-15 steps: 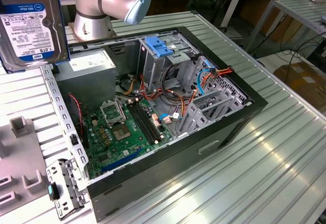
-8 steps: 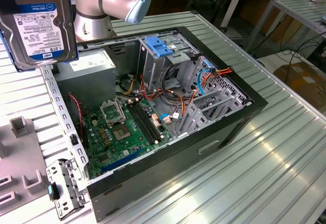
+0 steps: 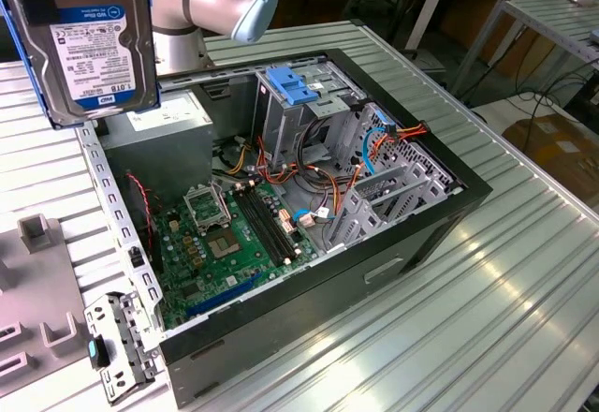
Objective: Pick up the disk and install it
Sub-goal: 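Pick up the disk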
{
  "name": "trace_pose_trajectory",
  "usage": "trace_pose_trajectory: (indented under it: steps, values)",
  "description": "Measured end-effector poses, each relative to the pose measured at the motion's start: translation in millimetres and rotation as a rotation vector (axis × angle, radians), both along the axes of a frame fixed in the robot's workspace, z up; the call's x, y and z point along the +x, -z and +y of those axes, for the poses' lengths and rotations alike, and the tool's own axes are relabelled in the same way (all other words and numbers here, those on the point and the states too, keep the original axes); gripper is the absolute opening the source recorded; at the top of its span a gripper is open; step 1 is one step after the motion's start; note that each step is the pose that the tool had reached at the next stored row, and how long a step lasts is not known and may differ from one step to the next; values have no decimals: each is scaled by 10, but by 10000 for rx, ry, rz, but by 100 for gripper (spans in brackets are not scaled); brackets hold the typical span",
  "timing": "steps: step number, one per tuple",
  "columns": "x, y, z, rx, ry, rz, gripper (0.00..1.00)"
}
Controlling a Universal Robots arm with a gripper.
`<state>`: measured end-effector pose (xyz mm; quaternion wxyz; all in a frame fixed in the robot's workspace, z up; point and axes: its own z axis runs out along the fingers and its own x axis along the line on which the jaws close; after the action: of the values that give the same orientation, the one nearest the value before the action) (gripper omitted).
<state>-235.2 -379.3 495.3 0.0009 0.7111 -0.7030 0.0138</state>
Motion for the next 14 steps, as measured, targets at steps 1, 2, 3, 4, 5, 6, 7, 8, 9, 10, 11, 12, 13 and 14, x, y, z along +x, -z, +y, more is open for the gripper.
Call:
trace_pose_trajectory:
  steps: [1, 2, 3, 4, 5, 6, 7, 8, 9, 10, 11, 12, 13, 14]
  values:
    - [15, 0, -1, 0, 0, 0, 37]
    - [34, 1, -2, 0, 0, 0, 37]
    - [51, 1, -3, 0, 0, 0, 37]
    - [87, 1, -5, 0, 0, 0, 37]
    - [122, 2, -7, 0, 0, 0, 37]
    - [142, 2, -8, 0, -1, 0, 37]
    - [162, 2, -9, 0, 0, -1, 37]
    - [181, 2, -9, 0, 0, 0, 37]
    - [199, 2, -10, 0, 0, 0, 37]
    - [230, 3, -12, 0, 0, 0, 37]
    - [247, 3, -13, 0, 0, 0, 37]
    - [264, 3, -13, 0, 0, 0, 37]
    - [282, 3, -15, 0, 0, 0, 37]
    - [298, 4, -16, 0, -1, 0, 37]
